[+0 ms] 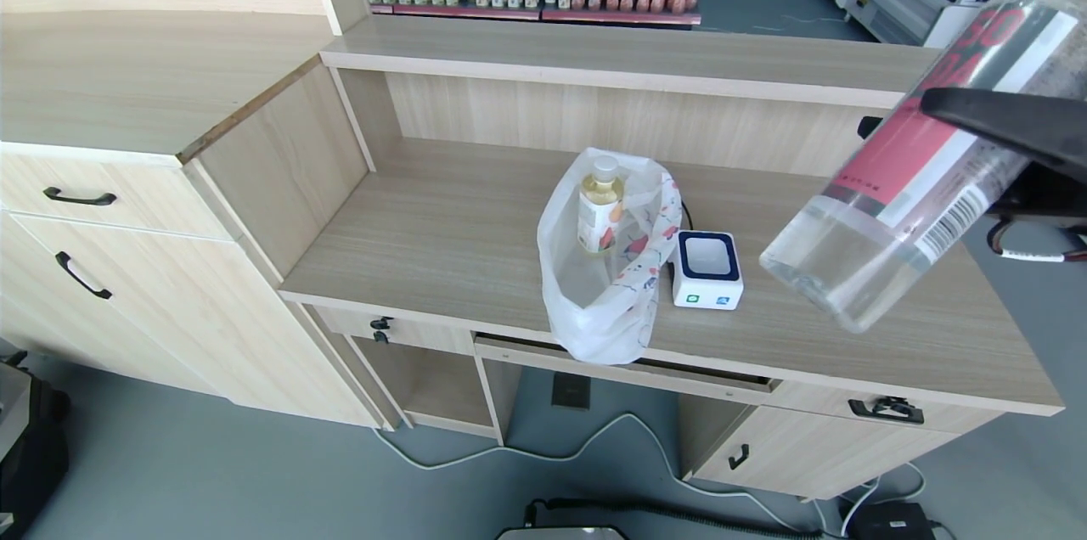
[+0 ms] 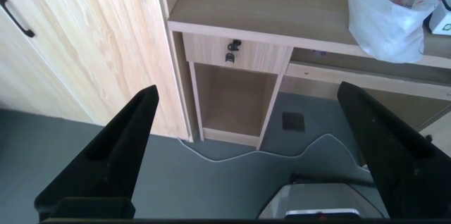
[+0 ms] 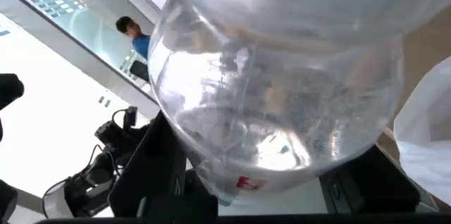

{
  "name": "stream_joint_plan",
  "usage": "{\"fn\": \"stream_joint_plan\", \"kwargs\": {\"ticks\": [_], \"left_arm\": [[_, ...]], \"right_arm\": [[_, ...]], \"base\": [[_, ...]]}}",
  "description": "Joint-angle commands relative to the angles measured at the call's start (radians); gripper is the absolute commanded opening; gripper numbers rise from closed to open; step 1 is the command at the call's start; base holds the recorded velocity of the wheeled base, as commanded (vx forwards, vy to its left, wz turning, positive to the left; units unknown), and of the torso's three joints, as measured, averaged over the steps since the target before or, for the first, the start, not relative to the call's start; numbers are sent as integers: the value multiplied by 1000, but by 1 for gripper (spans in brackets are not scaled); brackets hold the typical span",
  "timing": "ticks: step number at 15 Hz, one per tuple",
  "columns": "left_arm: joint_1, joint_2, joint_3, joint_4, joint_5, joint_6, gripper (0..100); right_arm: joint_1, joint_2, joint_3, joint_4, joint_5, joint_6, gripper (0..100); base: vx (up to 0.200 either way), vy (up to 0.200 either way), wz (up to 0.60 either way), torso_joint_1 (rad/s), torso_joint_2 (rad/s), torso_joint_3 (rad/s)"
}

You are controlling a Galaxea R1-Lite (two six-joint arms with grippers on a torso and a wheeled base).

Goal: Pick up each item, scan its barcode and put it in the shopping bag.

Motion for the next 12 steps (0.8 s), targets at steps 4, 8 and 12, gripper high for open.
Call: {"fn": "stream_joint_plan", "kwargs": {"ticks": [4,8,12], "left_arm": [[1,0,-1,0,0,-1,100],[1,0,-1,0,0,-1,100],[1,0,1,0,2,1,100]], "right_arm": [[113,-66,35,0,2,3,0],[196,-58,46,-2,-5,0,0],[217,-50,50,-3,-8,-3,0]], "base": [[0,0,0,0,0,0],[0,0,0,0,0,0],[0,0,0,0,0,0]]}}
